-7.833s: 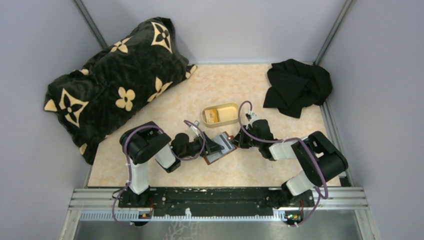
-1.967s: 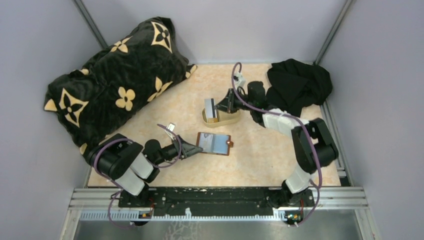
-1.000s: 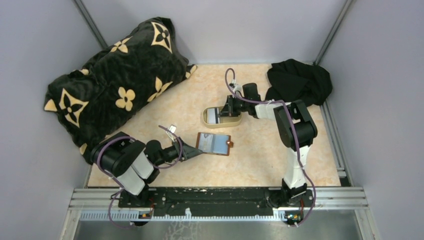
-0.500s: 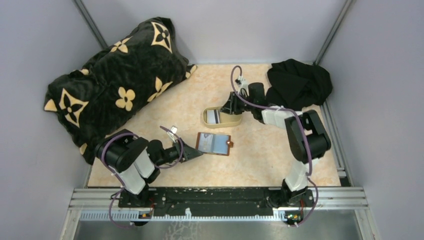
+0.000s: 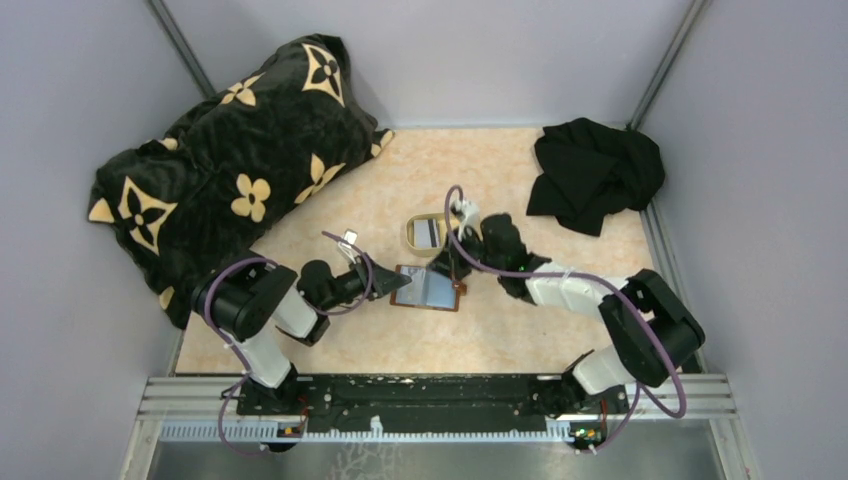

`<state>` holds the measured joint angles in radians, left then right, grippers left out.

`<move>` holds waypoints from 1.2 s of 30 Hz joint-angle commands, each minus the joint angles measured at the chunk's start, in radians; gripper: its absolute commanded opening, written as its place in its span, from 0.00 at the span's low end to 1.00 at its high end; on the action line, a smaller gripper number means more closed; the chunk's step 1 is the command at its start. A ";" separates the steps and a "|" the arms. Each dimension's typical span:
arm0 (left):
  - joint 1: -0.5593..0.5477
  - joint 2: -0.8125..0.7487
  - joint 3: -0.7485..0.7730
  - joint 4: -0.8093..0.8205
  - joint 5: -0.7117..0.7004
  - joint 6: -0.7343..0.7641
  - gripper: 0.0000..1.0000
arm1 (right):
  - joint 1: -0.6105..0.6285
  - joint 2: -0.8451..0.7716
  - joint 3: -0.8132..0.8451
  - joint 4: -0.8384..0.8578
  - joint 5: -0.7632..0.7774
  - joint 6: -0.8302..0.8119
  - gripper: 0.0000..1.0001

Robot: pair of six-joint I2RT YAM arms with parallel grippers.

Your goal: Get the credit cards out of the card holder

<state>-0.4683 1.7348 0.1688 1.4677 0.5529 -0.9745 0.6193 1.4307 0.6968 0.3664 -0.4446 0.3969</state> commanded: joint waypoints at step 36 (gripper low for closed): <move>-0.180 0.176 -0.098 0.158 -0.172 -0.073 0.42 | 0.043 0.256 -0.160 0.391 -0.033 0.278 0.31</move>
<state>-0.6296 1.8965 0.0883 1.5097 0.4129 -1.0279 0.6582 1.6440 0.4805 0.7181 -0.4824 0.6689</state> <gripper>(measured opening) 0.418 0.280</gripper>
